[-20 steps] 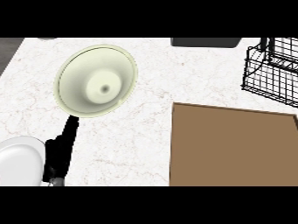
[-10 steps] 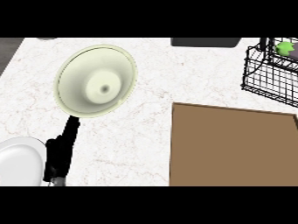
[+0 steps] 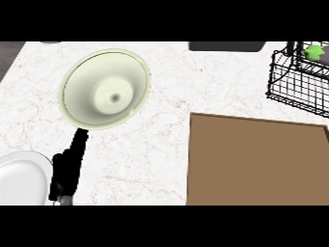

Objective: Pick the eggplant from the tray and place it in the tiered basket

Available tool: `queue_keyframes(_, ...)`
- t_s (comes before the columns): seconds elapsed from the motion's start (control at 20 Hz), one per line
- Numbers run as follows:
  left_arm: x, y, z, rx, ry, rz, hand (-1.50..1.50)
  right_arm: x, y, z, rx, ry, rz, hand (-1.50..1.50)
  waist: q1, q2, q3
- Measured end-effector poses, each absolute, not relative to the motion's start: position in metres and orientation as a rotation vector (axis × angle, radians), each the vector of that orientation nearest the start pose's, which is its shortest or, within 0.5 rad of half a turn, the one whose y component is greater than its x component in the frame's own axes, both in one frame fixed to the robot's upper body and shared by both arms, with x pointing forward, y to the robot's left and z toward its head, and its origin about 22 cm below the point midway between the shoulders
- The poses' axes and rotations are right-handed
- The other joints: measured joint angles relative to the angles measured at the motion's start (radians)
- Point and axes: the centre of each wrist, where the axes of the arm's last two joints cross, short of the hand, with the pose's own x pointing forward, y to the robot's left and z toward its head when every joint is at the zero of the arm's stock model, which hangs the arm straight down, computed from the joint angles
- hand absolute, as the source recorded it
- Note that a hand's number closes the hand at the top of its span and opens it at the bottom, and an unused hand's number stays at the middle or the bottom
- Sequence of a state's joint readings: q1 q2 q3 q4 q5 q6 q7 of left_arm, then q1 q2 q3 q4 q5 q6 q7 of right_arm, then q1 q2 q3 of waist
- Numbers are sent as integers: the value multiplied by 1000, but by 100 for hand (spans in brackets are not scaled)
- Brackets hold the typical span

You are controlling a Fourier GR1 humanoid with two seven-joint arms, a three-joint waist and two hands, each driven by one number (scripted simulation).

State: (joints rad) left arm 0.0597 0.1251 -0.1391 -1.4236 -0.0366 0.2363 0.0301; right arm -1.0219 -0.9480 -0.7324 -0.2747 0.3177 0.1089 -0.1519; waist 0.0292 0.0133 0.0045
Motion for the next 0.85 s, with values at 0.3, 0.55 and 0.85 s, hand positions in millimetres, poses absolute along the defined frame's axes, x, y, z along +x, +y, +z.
queue_keyframes(0.3,217,238,-49,242,-1356,-31,0,276,-592,249,-785,-1570,-403,-150,-13,-1,3)
queue_keyframes(0.55,215,243,-49,247,-1347,-15,0,212,-630,258,-795,-1551,-439,-150,-29,-3,5)
queue_keyframes(0.85,209,246,-49,255,-1343,1,0,159,-651,255,-764,-1544,-403,-150,-44,-5,9)
